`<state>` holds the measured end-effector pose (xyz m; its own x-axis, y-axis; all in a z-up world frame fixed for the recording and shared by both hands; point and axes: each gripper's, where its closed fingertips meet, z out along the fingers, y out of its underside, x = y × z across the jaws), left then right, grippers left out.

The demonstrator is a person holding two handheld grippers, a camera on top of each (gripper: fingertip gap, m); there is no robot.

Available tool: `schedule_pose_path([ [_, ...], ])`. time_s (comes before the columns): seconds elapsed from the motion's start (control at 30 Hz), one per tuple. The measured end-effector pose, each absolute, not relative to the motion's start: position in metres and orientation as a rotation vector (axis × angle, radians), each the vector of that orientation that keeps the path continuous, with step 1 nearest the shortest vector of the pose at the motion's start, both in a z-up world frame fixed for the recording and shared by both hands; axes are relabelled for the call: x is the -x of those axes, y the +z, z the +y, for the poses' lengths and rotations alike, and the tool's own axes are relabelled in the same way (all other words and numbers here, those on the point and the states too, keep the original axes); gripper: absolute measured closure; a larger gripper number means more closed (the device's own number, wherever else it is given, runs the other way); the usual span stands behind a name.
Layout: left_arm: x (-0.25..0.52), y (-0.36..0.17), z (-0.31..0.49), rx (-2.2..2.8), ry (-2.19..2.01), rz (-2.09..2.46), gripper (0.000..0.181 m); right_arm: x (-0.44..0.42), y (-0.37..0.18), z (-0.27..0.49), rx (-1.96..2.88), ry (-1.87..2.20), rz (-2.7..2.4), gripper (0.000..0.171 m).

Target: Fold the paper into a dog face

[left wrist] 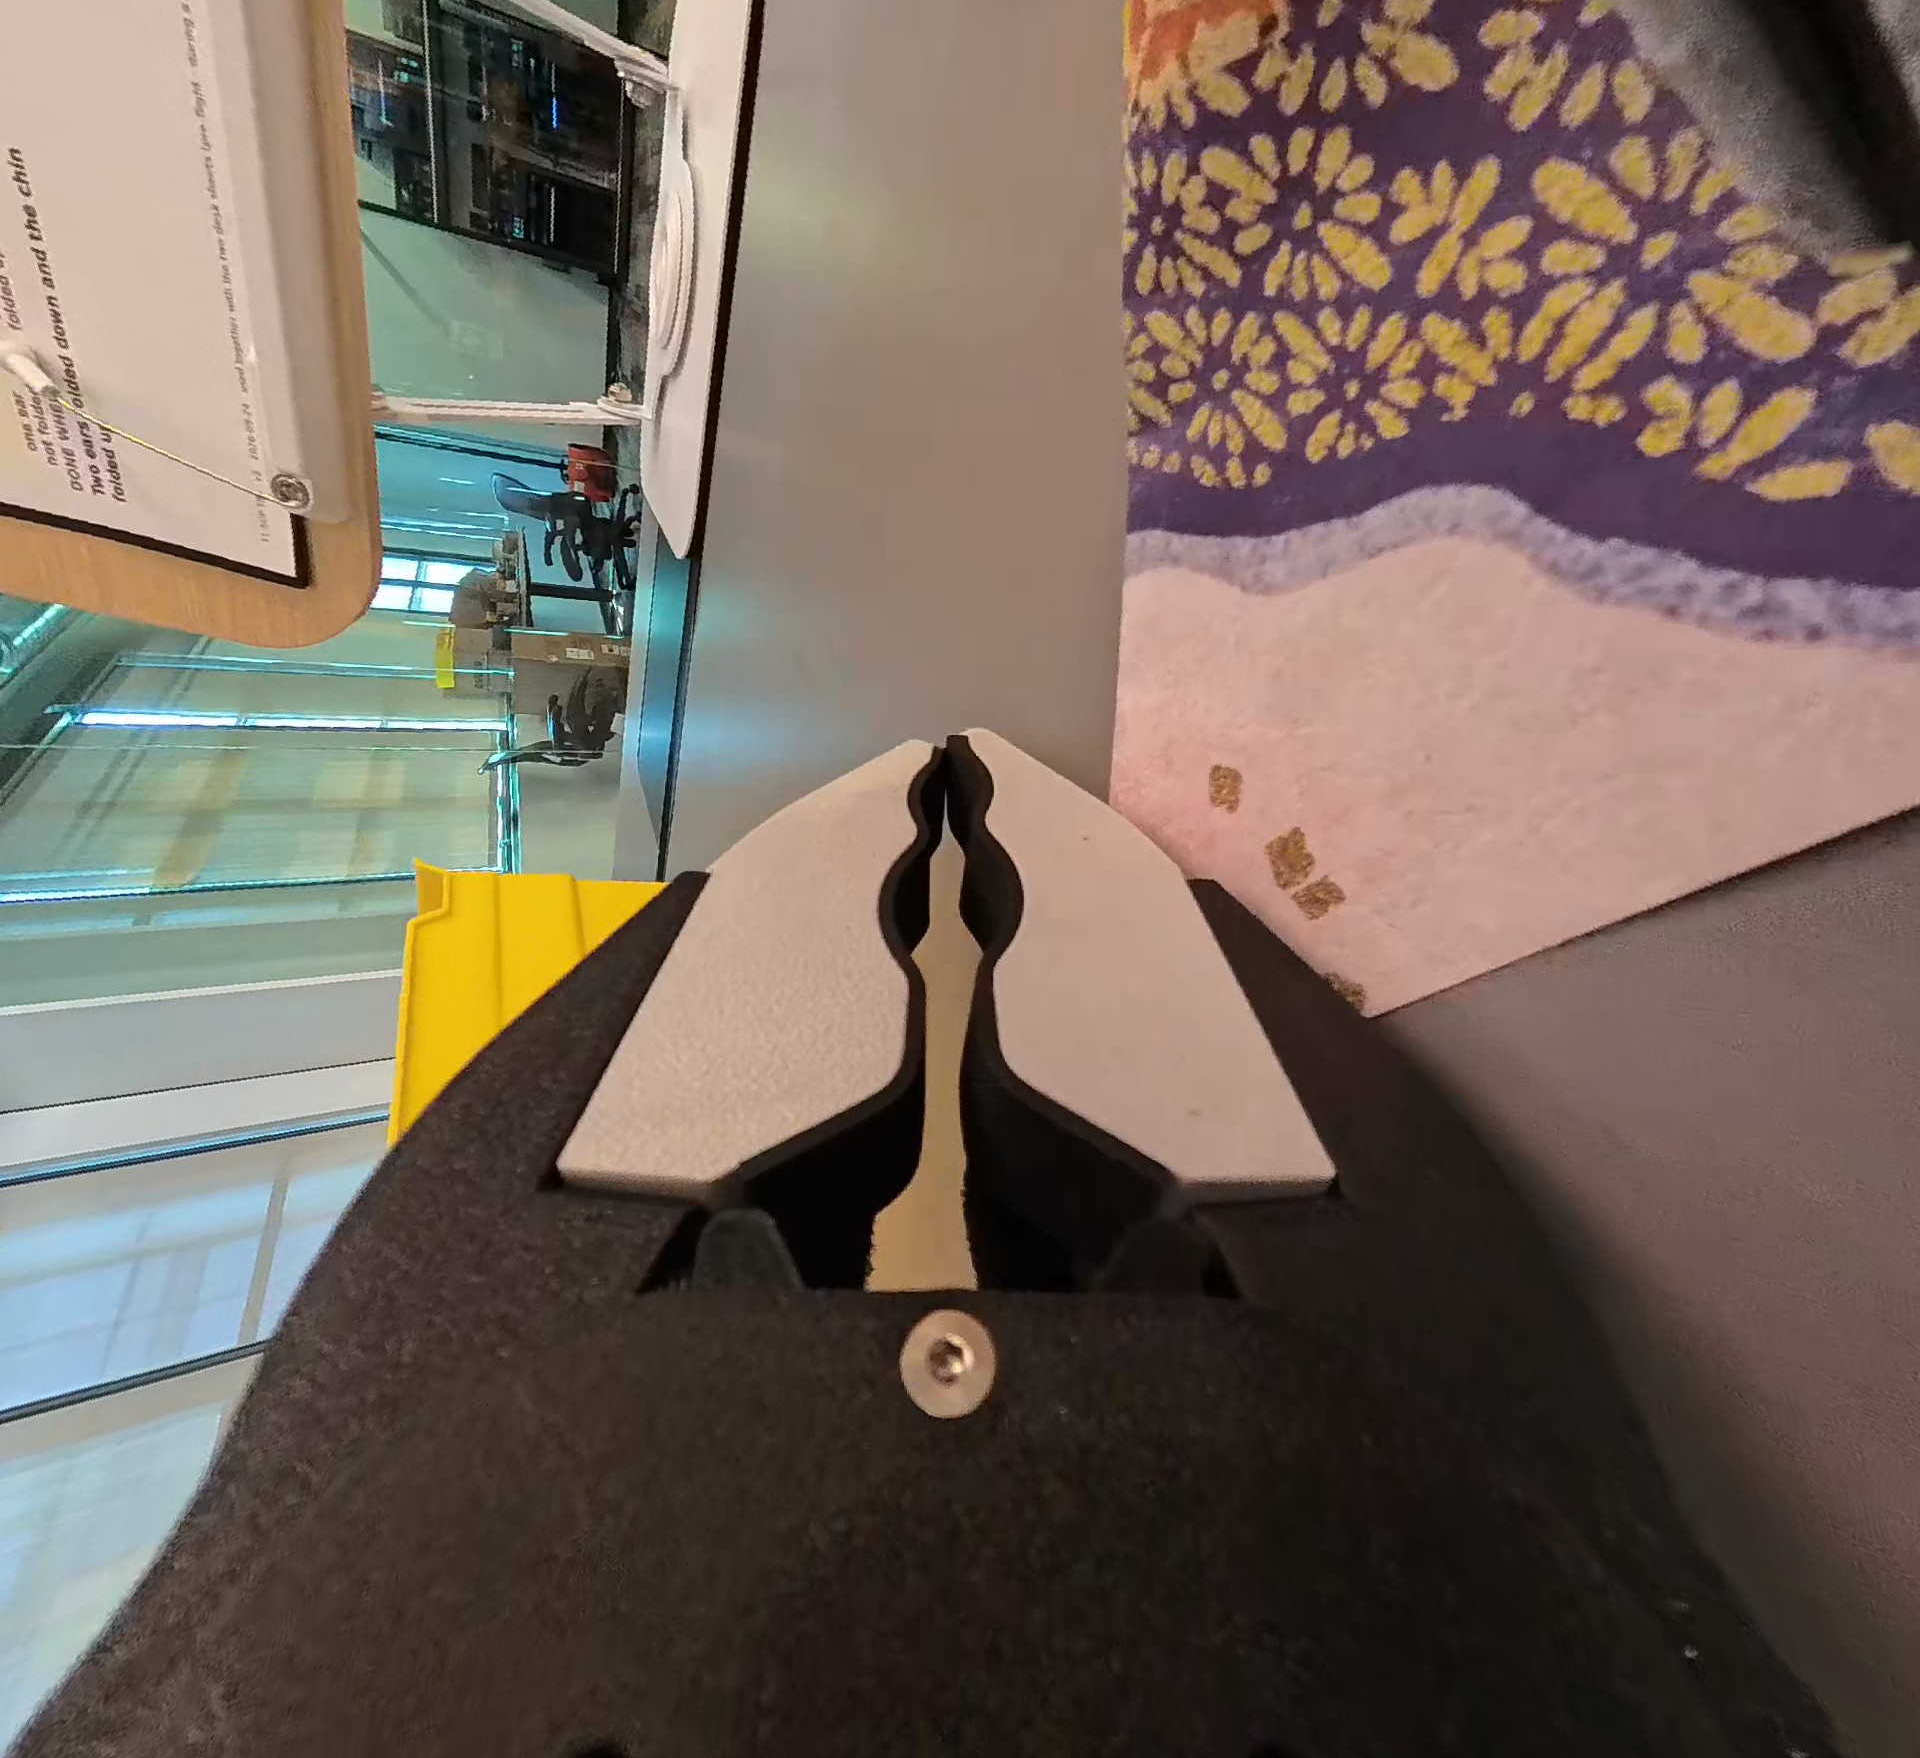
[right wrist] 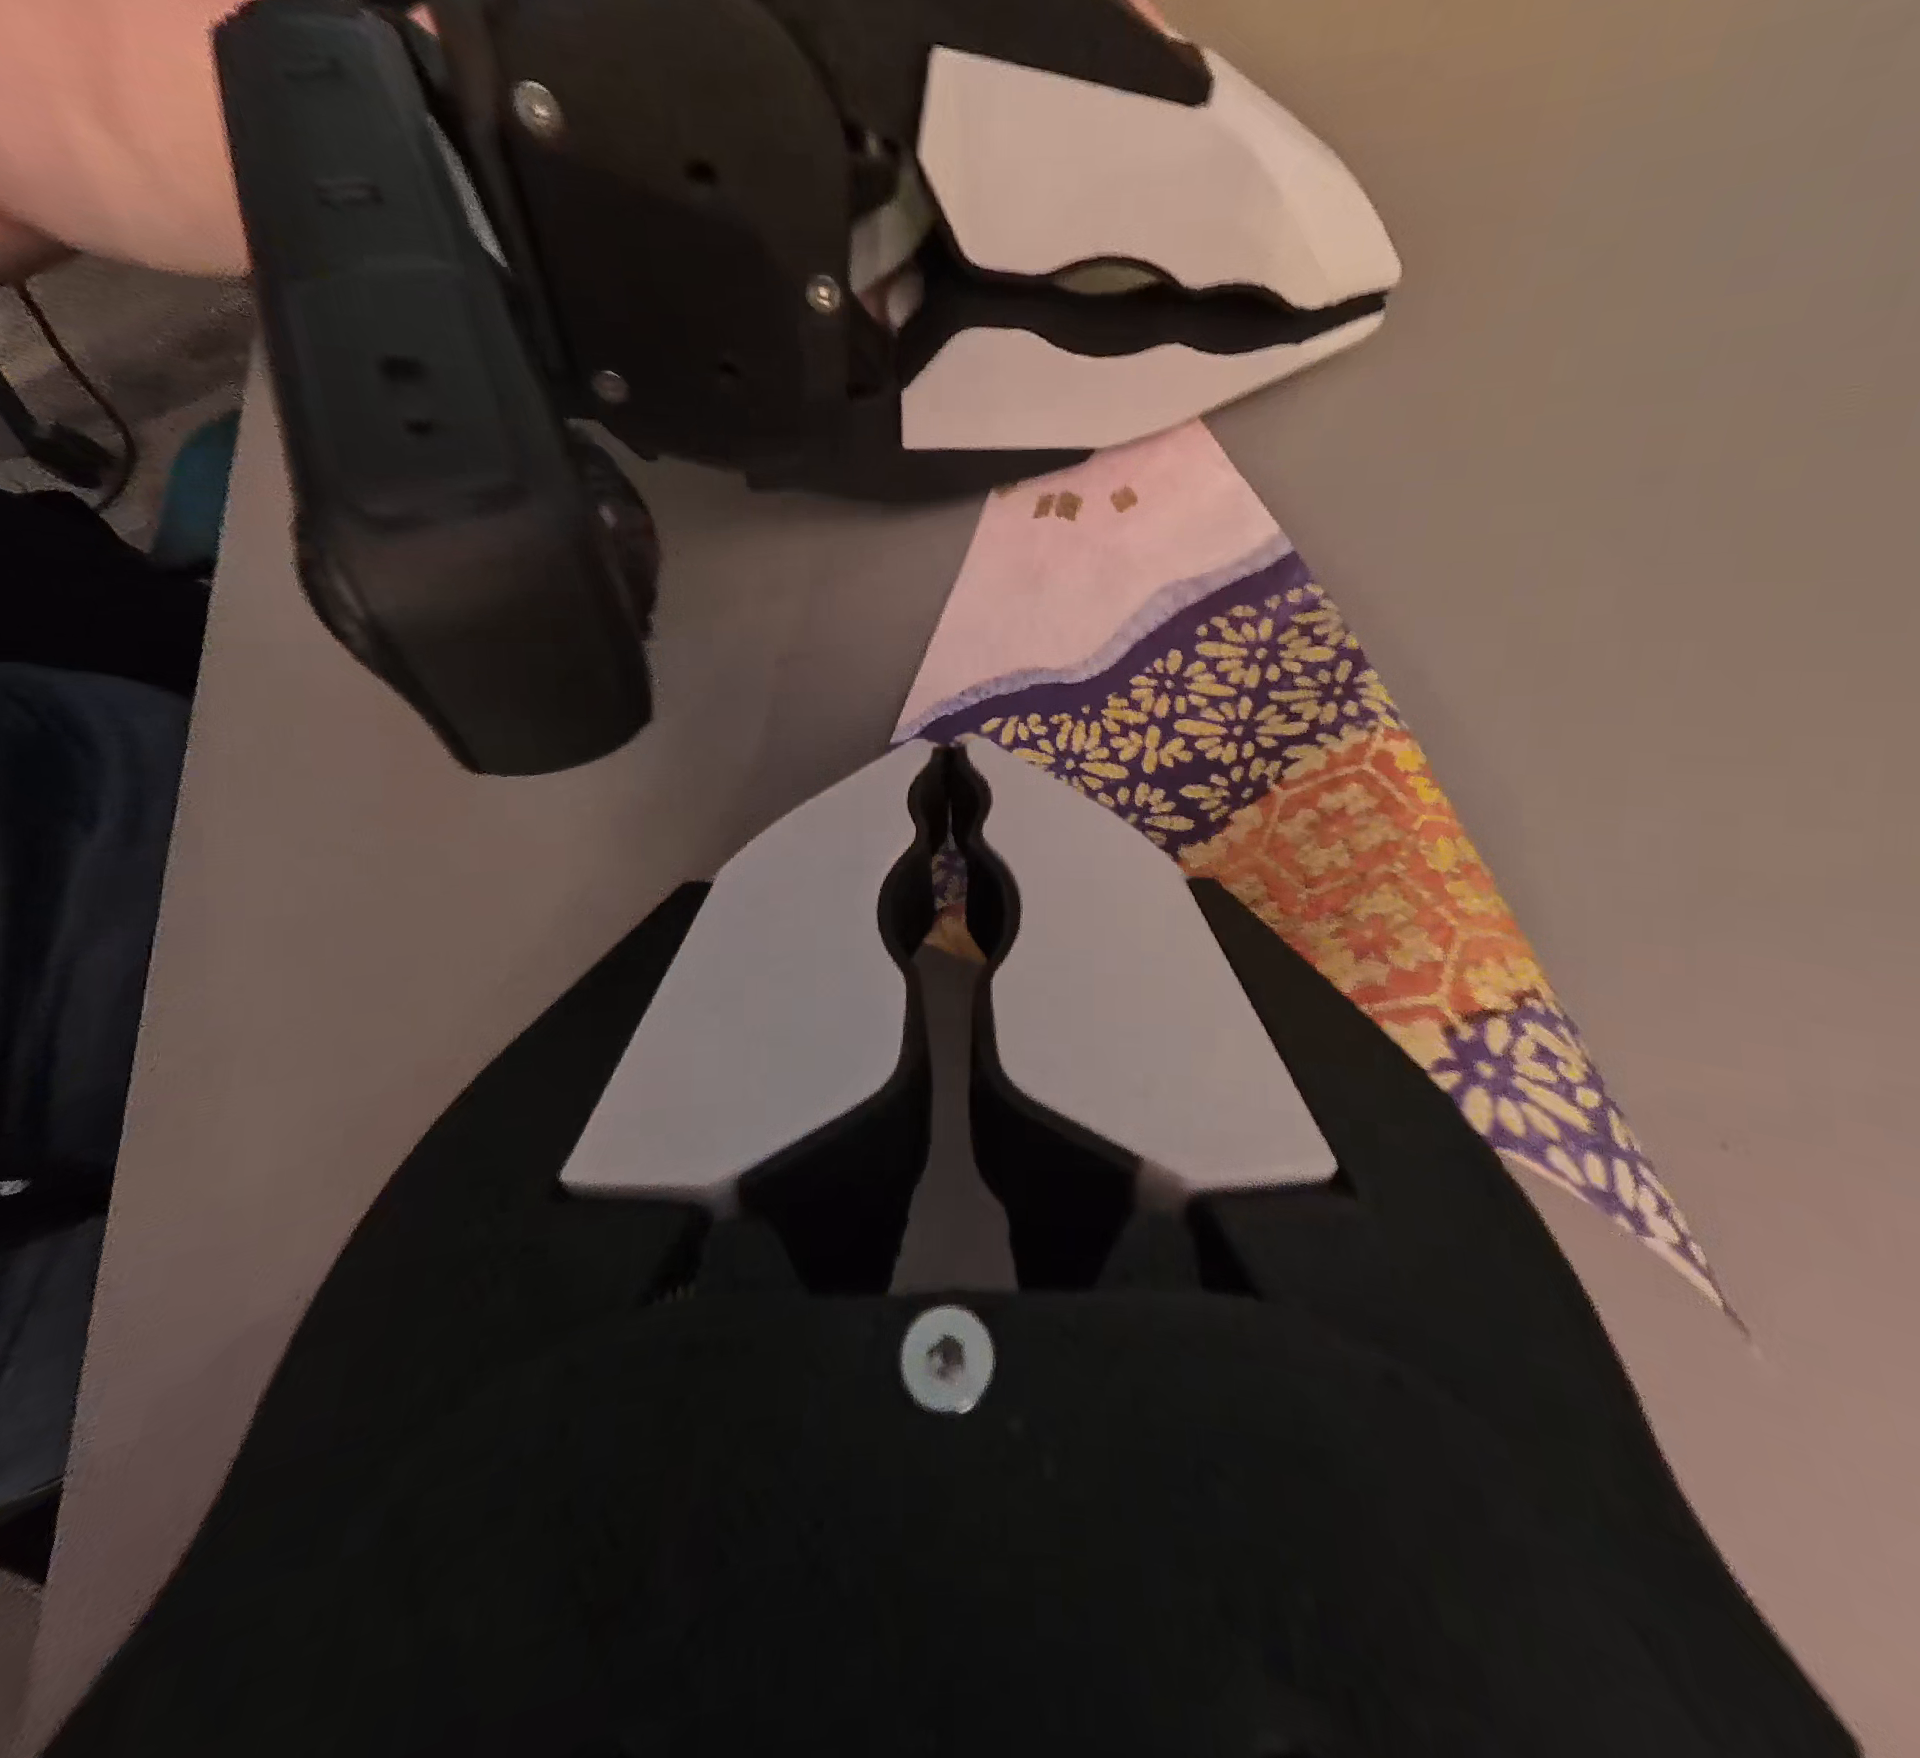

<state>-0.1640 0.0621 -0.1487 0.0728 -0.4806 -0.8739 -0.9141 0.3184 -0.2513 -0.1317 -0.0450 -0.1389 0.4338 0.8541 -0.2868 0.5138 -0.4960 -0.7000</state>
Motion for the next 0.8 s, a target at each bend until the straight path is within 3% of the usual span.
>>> schedule_pose_path([
  [0.33,0.161,-0.149,0.063,1.302,0.528,1.594,0.181,0.121,-0.136,-0.038,2.182,0.825,-1.117,0.17],
  [0.6,0.159,-0.15,0.062,1.281,0.474,1.631,0.181,0.101,-0.087,-0.021,2.007,0.62,-1.08,0.17],
  [0.8,0.154,-0.149,0.057,1.217,0.439,1.673,0.181,0.091,-0.086,-0.009,2.09,0.519,-1.267,0.17],
])
